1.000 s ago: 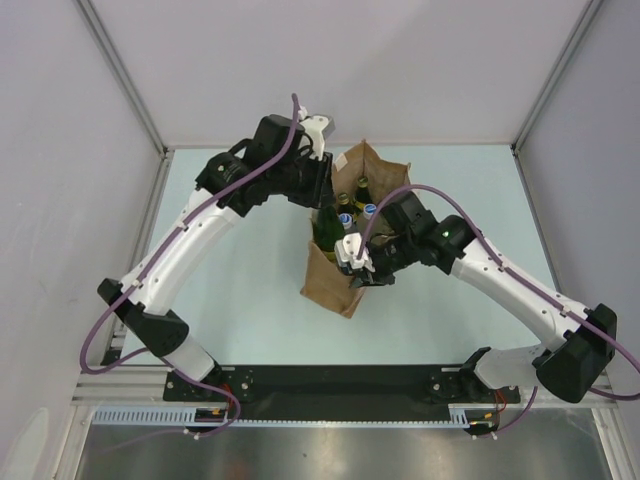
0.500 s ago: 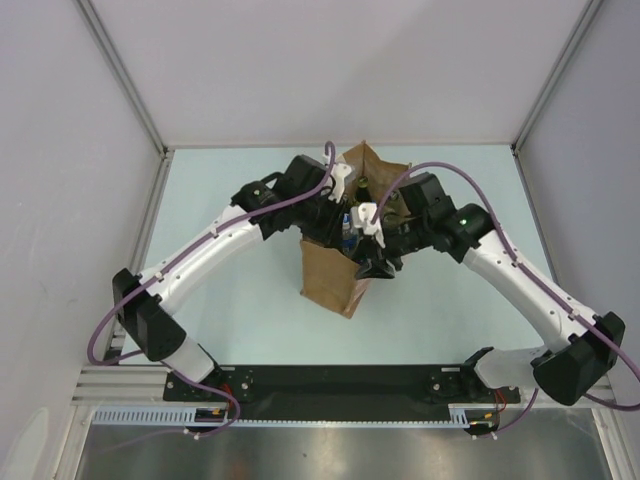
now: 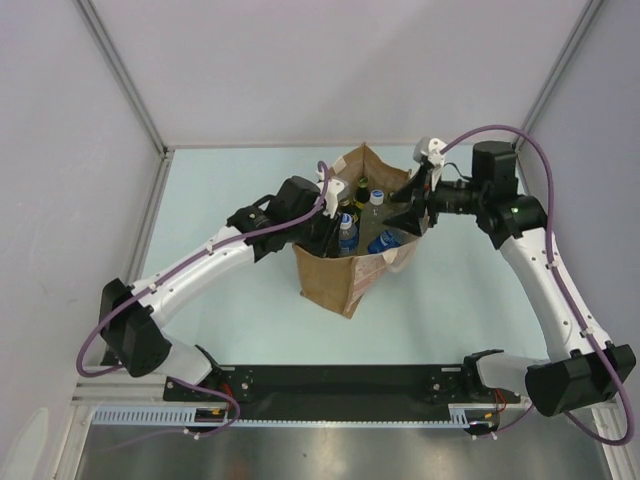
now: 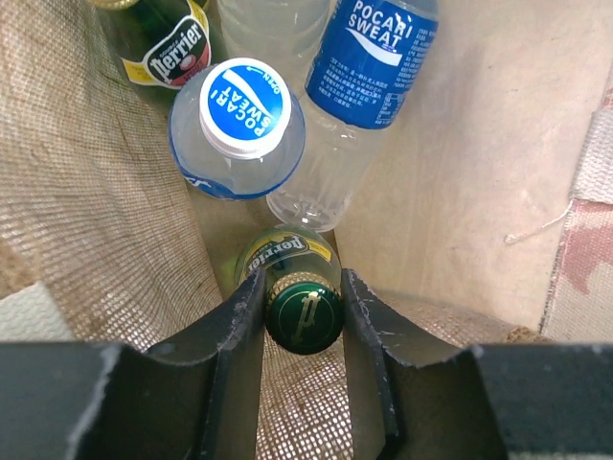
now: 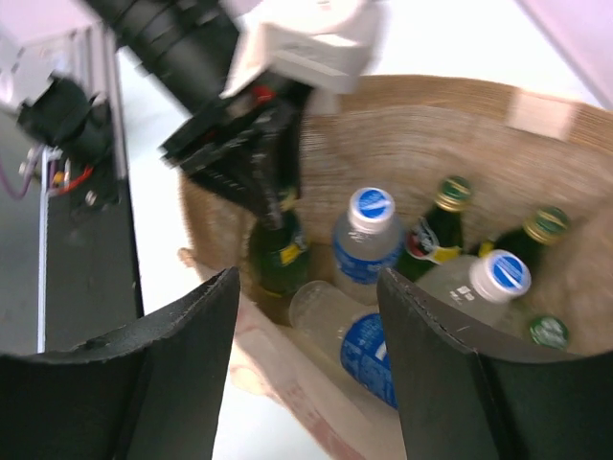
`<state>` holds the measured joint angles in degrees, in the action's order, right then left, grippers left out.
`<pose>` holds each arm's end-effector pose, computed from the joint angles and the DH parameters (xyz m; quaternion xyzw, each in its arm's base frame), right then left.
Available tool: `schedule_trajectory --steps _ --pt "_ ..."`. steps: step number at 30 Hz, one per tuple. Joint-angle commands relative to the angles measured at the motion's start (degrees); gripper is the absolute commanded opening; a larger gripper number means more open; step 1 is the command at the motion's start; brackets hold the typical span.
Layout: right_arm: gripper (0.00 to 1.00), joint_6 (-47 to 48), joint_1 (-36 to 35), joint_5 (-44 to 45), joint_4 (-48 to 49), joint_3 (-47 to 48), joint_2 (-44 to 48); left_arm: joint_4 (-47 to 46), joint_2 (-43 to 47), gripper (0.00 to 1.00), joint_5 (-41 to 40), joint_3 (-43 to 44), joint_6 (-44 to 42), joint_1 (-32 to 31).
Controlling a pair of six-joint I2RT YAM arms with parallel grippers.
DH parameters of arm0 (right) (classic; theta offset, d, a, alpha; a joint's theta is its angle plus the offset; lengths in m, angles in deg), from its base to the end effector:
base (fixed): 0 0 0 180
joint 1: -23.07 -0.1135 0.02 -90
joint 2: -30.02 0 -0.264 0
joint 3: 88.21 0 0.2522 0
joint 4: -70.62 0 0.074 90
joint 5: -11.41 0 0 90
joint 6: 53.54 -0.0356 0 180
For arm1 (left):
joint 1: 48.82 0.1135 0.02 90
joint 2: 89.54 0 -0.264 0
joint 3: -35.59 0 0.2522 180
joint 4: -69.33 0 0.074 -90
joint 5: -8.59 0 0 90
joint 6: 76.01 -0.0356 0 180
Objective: Place the beverage into the canvas bag
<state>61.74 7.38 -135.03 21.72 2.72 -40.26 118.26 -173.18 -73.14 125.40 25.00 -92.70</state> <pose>0.2321 0.0960 0.4066 -0.4920 0.6235 0.3666 0.4845 0.2283 -0.2267 0.3288 0.2863 0.8683 -0.2428 0.3242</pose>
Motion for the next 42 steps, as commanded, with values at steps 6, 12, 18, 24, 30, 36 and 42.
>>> schedule_trajectory --steps 6,12,18,24,30,36,42 --pt "0.69 -12.17 10.49 0.99 9.65 2.81 -0.47 -8.46 6.03 0.43 0.43 -1.08 -0.02 -0.33" --pt "0.69 -13.76 13.22 0.81 9.82 2.81 -1.09 -7.85 8.31 0.64 -1.5 0.06 -0.63 -0.33" --pt "0.69 -14.64 14.19 1.25 9.47 3.08 -1.17 -5.91 10.51 0.7 -4.22 4.44 -1.16 -0.33" --pt "0.81 -18.5 17.52 4.4 8.33 4.13 -2.05 -5.03 14.54 0.9 -11.77 8.58 -0.64 0.81" --pt "1.0 -23.41 22.53 23.8 5.43 7.12 -2.14 -4.68 19.56 1.0 -15.75 7.72 6.21 10.9" --pt "1.0 -25.37 24.21 50.71 4.55 9.4 -2.67 -1.01 22.99 1.0 -18.99 4.81 6.58 23.2" --pt "1.0 -23.61 25.09 61.97 4.99 10.2 -1.97 -1.08 25.97 1.0 -21.37 1.3 3.24 26.65"
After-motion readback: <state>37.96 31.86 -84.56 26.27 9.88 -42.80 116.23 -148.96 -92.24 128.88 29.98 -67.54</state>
